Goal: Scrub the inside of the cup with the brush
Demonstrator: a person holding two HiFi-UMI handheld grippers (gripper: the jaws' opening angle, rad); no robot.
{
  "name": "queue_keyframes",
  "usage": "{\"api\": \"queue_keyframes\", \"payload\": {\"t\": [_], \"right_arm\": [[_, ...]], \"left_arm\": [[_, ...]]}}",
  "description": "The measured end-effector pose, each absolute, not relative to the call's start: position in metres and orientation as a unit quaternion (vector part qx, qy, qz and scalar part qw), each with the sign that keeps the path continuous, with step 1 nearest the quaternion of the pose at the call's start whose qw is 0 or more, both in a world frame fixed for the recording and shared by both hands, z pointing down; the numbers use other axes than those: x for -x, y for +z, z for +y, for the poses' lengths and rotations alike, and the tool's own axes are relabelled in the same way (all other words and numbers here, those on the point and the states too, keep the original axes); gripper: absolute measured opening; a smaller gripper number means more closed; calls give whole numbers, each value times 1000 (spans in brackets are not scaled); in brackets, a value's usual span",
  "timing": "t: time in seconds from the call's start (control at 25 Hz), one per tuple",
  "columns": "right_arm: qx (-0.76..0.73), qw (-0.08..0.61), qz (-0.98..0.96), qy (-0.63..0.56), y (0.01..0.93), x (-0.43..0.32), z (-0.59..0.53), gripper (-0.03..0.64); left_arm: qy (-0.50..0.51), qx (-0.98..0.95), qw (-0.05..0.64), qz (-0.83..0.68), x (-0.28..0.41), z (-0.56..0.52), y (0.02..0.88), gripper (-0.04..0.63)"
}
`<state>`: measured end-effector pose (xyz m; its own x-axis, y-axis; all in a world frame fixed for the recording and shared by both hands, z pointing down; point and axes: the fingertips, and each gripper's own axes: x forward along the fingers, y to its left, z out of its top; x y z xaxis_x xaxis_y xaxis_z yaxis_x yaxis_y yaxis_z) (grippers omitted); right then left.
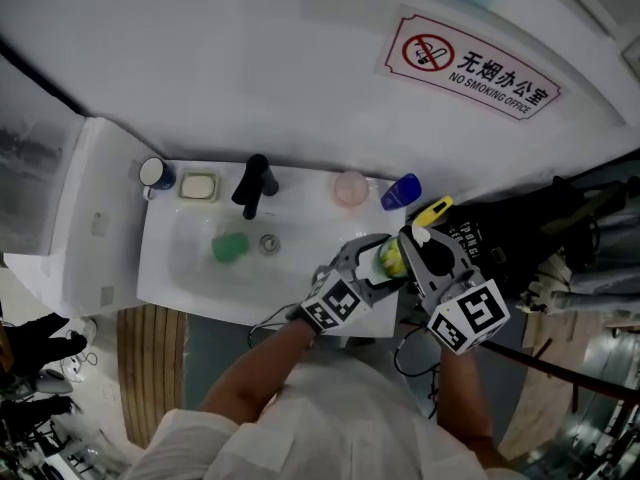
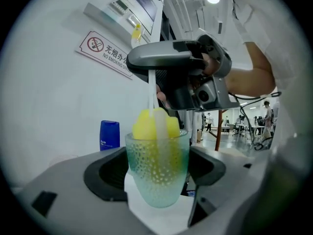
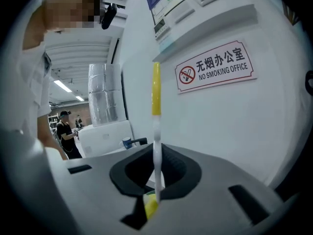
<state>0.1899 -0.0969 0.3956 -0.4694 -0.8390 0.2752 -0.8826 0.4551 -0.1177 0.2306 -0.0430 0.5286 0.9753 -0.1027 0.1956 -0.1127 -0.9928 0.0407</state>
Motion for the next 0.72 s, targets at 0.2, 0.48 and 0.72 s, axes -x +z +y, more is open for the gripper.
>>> {"api": "queue_keyframes", "payload": {"t": [0.2,0.48,0.72], "right_arm": [[-522,99,-841,106,399,-216,-97,17],[-549,83,-827,89,398,-241,-97,17],[-572,54,-815,78,389,-260,-95,17]], "left_arm": [[83,-993,42,-72,-243,-54,553,348],[78,-994,7,-77,-262,-62,567,348],[76,-994,-8,-81,-268,-68,585,348]]}}
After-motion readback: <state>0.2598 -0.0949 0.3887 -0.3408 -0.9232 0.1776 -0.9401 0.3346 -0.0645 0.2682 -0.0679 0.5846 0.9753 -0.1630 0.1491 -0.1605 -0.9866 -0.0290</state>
